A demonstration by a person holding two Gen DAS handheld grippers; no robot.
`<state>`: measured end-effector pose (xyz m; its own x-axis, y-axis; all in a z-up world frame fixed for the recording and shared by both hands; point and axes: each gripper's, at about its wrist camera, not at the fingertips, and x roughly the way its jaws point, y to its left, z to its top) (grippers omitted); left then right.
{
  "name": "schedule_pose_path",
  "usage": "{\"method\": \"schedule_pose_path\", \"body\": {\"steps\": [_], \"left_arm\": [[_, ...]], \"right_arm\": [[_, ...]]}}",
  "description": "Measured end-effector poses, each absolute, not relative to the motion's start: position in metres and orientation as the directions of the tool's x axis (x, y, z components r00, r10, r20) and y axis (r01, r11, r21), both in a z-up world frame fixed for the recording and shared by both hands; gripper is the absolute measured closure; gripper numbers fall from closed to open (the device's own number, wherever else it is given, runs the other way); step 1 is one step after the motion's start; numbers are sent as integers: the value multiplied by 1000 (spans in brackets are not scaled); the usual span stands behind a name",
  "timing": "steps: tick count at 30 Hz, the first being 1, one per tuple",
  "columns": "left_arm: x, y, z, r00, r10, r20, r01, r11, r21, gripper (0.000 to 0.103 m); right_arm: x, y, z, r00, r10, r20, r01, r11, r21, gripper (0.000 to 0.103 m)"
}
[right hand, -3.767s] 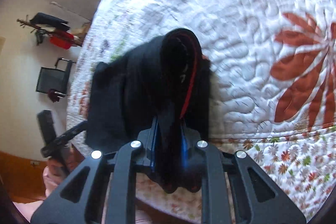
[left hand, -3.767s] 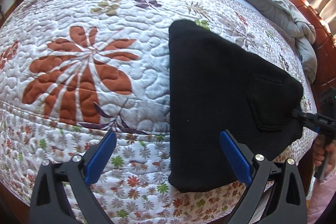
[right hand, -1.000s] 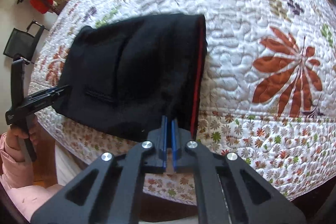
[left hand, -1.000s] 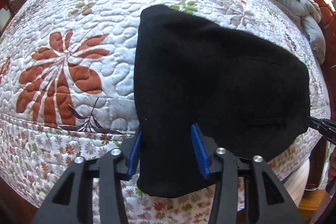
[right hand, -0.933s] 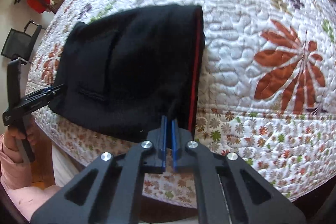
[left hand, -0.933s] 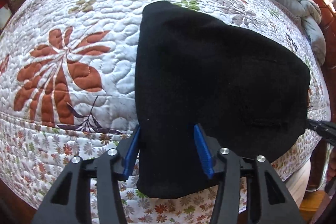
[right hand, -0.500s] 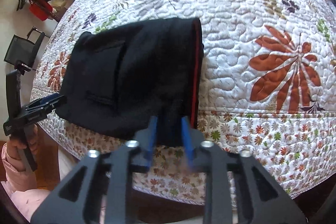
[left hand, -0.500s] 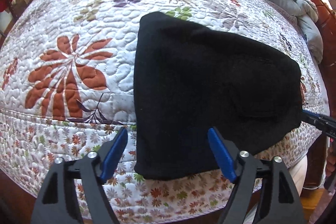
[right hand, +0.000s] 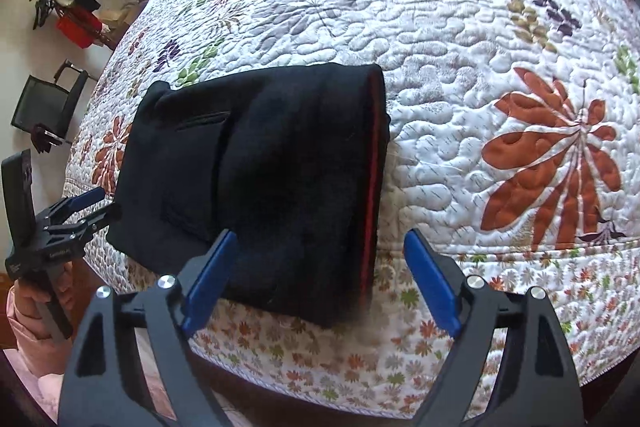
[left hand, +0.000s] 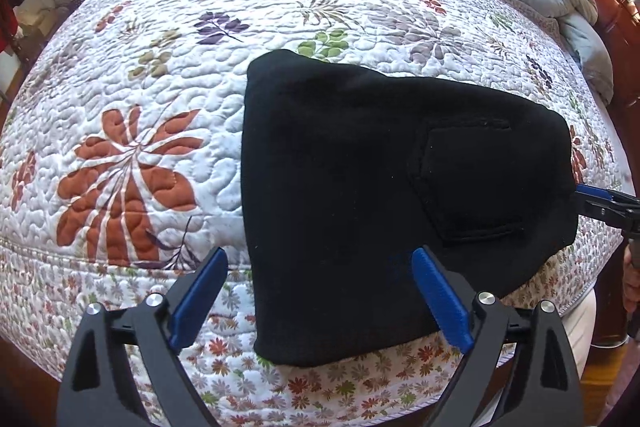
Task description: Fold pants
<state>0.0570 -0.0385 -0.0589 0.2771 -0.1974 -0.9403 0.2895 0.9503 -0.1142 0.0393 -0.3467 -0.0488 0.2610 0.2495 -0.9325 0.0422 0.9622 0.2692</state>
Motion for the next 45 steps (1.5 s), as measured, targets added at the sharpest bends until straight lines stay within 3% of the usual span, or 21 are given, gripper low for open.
{"method": "schedule_pose_path", "body": {"steps": [13,18,25,33,41,43,45], "left_arm": [[74,-43,-89,227,-194,-954,309,944,-118,9],[82,-45,-99,208,-210,-955,298,944,-143,4],[88,-31,-108,150,-310,-939,281,924,-260,4],[95,-17,-110,37,-536,-843,277,816,-507,4],[95,-29,-117,7,-530,-848,300,810,-504,4],[95,-30,-118,10,-542,-840,287,807,-517,9],[95,-26,-118,20,-536,-844,267,816,-512,19]], "right_arm": [[53,-348,-91,193,323,-927,64,938,340,18],[57,-345,-99,179,360,-915,61,925,376,18],[59,-344,-102,179,381,-907,57,917,396,18],[59,-340,-101,174,385,-906,26,918,395,17],[58,-342,-101,165,409,-898,10,909,416,17],[58,-348,-105,164,447,-880,14,891,455,17],[58,-354,-110,165,481,-861,20,871,491,19]]}}
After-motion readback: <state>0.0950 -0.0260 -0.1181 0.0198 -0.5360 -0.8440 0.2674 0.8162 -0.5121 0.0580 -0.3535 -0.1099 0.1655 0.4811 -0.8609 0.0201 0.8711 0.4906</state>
